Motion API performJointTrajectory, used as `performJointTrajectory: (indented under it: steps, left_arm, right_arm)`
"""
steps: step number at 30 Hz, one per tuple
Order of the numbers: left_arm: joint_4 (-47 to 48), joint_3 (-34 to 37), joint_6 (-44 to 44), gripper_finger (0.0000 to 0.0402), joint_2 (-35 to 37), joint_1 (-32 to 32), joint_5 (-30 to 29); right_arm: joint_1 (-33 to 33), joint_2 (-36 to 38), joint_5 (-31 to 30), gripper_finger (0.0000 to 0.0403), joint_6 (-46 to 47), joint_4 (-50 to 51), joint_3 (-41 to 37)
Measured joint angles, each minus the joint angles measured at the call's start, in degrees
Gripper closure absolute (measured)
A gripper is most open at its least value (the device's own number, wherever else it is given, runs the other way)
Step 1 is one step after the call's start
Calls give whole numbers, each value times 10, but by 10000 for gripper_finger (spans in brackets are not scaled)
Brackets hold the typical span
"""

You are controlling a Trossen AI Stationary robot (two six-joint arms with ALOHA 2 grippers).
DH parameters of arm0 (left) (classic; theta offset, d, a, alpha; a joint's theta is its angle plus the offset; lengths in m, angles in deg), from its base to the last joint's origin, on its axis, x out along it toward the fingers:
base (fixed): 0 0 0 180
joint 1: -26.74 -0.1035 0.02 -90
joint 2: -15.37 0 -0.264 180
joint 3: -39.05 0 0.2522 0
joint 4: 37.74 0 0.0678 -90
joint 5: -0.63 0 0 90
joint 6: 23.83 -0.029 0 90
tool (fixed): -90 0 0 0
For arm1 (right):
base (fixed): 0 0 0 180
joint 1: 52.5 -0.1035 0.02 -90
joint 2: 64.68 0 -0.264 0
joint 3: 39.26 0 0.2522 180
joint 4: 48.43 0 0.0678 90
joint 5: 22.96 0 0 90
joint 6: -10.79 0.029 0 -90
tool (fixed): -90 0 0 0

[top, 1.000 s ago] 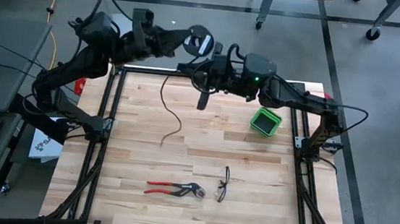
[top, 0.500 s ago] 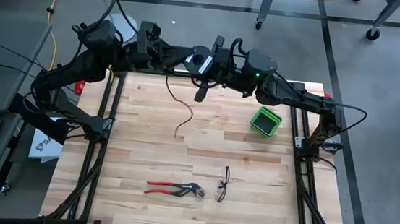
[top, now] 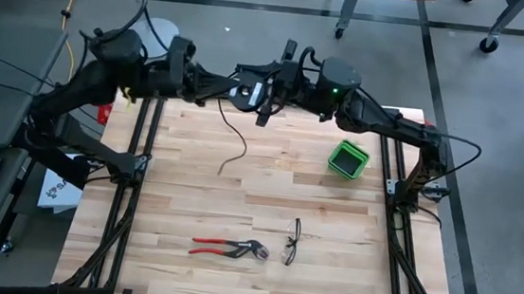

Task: Coil cords
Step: Coil the black wire on the black spool

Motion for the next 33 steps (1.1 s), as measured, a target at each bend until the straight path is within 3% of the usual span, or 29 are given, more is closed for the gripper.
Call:
performJointTrajectory:
  steps: [10,22,33]
  left_arm:
    - [95,0,-69,402,21,-21,-2]
    - [182,2,-218,402,26,-59,-13]
    - [153,2,-504,401,28,-60,-179]
  right_arm:
    - [21,1,2,403,-30,41,0]
    - [36,2,-3,403,-40,76,0]
    - [53,2,-10,403,-22,93,1]
